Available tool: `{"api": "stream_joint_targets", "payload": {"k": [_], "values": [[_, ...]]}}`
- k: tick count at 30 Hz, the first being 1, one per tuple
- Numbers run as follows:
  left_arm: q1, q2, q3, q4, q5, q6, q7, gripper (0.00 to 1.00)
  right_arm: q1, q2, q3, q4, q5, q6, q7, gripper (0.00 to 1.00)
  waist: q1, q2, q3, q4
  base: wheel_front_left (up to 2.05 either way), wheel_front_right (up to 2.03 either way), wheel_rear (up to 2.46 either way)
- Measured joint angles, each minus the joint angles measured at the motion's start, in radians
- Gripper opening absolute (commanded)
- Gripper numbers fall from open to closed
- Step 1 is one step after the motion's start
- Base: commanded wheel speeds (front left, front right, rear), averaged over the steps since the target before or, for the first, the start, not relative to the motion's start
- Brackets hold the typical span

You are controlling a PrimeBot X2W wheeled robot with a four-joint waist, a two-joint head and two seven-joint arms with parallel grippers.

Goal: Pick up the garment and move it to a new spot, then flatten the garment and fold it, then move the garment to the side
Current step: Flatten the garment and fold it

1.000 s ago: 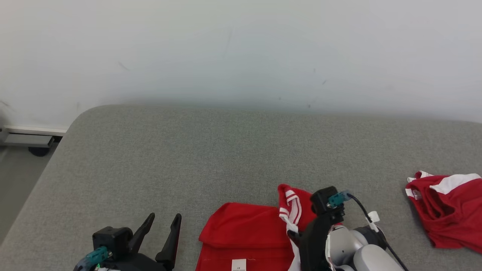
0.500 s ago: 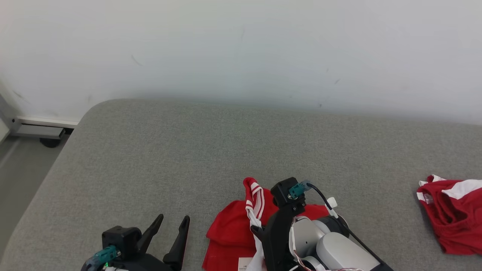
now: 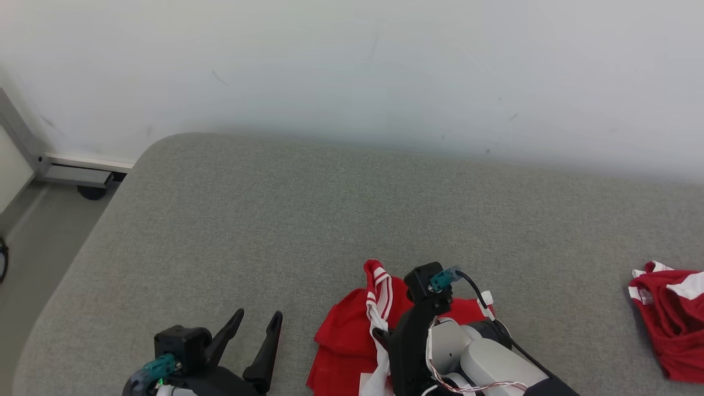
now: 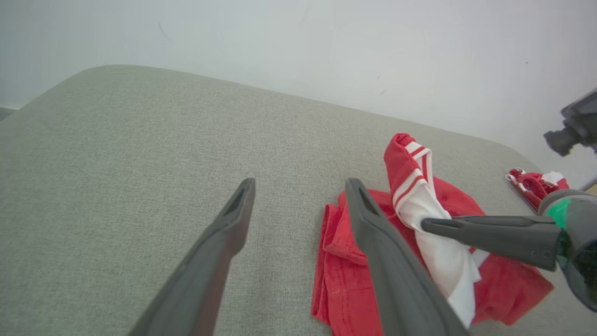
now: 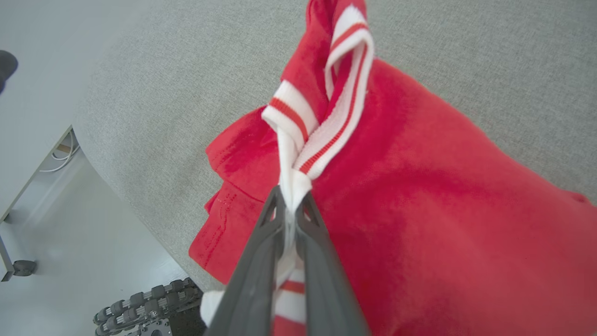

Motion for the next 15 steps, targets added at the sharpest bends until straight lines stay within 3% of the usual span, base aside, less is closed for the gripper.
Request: {"api": "stream_joint_targets", "payload": {"k": [12, 13, 14, 15], "values": [[-0.002, 0.001, 0.001, 0.014, 0.0, 0.0, 0.0, 1.0, -0.059, -0.001, 0.113, 0.062, 0.134, 0.0, -0.095, 0.0, 0.0, -0.0001, -0.001, 0.018, 0.0, 0.0, 0.0], [-0.003, 0.0, 0.001, 0.015, 0.0, 0.0, 0.0, 1.0, -0.063, -0.001, 0.119, 0.065, 0.143, 0.0, -0.104, 0.19, 0.0, 0.0, -0.002, 0.02, 0.0, 0.0, 0.0], [-0.005, 0.0, 0.001, 0.015, 0.0, 0.0, 0.0, 1.0, -0.065, -0.001, 0.124, 0.067, 0.157, 0.0, -0.116, 0.51, 0.0, -0.0001, -0.002, 0.021, 0.0, 0.0, 0.0], [-0.007, 0.0, 0.001, 0.016, 0.0, 0.0, 0.0, 1.0, -0.065, -0.001, 0.129, 0.067, 0.174, 0.0, -0.128, 1.0, 0.0, -0.0001, -0.002, 0.022, 0.0, 0.0, 0.0]]}}
